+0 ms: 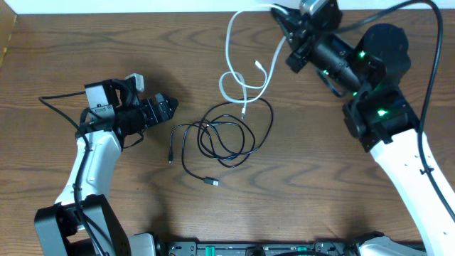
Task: Untangle cables
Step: 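Pull the white cable up-right out of the black cables with the right gripper, then lower the white cable at the top right and release it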
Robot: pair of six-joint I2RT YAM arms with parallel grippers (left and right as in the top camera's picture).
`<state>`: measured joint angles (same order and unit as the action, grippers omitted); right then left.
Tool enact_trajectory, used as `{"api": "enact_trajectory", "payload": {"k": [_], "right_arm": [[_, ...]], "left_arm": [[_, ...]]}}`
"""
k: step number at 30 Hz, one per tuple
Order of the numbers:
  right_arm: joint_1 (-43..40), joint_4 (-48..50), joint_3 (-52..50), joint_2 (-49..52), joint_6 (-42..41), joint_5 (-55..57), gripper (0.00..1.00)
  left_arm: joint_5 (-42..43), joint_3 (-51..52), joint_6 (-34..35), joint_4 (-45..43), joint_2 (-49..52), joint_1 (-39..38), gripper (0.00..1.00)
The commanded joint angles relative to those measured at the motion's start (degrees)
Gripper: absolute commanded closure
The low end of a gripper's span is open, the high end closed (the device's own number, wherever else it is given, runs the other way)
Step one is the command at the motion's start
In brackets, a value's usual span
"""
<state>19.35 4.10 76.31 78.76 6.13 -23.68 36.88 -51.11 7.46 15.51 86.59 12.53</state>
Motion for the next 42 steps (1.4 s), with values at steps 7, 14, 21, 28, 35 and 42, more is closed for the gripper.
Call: {"api": "enact_trajectory", "payload": {"k": [7,14,21,28,35,42], "right_arm": [[-9.1,-9.0,0.5,5.9,3.0,4.3,0.99],[-15.3,-11.4,0.5,11.3,2.6,4.3,0.99],[-21.0,-14.3,0.5,15.8,2.4,4.3,0.99],[-25.0,-18.5,0.5,20.0,1.2,4.3,0.99],[-26.9,-23.0,0.5,23.8,1.2,4.3,0.99],[-27.3,-25.8,0.5,28.1,1.2,5.1,0.99]], "left_arm": [[-0.5,0.0,-0.3,0.1,0.4,-0.1,0.02],[-0.5,0.0,-0.3,0.1,0.4,-0.1,0.02],[-0.5,0.0,-0.3,0.1,0.4,-0.1,0.02],[-0.5,0.0,-0.3,0.1,0.4,-0.1,0.02],[-0.5,0.0,-0.3,0.1,0.4,-0.1,0.02],[-0.5,0.0,-0.3,0.1,0.4,-0.1,0.02]]}}
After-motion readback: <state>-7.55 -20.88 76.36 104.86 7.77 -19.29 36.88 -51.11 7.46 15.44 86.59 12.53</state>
